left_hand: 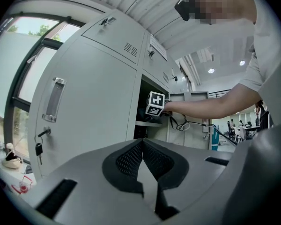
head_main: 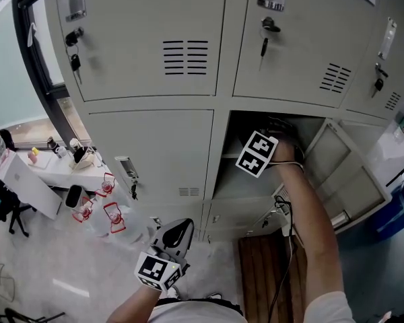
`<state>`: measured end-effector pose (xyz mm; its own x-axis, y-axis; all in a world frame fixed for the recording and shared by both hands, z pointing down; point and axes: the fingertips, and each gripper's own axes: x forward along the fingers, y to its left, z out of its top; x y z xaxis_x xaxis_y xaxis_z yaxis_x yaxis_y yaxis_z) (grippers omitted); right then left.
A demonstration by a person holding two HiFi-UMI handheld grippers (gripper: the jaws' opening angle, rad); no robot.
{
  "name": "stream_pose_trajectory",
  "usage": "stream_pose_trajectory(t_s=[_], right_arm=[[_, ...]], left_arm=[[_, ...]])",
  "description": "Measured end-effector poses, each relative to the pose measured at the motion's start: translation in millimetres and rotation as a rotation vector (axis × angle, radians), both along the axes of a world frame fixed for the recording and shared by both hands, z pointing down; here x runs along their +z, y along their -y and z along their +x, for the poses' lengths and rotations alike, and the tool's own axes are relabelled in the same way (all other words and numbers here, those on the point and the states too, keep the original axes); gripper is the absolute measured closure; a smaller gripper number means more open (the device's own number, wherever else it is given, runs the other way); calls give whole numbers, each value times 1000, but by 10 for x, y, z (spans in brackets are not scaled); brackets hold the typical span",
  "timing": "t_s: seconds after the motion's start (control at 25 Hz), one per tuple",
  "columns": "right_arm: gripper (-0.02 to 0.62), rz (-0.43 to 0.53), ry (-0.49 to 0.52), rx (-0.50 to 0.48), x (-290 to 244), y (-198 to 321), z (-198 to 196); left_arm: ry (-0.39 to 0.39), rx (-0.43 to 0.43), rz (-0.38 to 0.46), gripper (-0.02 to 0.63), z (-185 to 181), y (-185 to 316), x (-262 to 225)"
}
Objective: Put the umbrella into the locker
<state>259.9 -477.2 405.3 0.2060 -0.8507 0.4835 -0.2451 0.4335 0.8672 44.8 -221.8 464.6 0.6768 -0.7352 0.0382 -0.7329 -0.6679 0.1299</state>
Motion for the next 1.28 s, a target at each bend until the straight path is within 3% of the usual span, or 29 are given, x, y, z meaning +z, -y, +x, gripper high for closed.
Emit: stream_pose_trajectory(t_s=[0.28, 0.84, 1.28], right_arm=[[310, -13, 50, -2, -1, -29, 17], [276, -80, 223, -74, -54, -228, -101], [319, -10, 229, -86, -136, -329, -112]], left_arm=[[-8, -37, -18, 584, -145, 58, 39], [-12, 0, -25, 584, -2, 103, 62], [-15, 16, -12, 584, 97, 70, 29]])
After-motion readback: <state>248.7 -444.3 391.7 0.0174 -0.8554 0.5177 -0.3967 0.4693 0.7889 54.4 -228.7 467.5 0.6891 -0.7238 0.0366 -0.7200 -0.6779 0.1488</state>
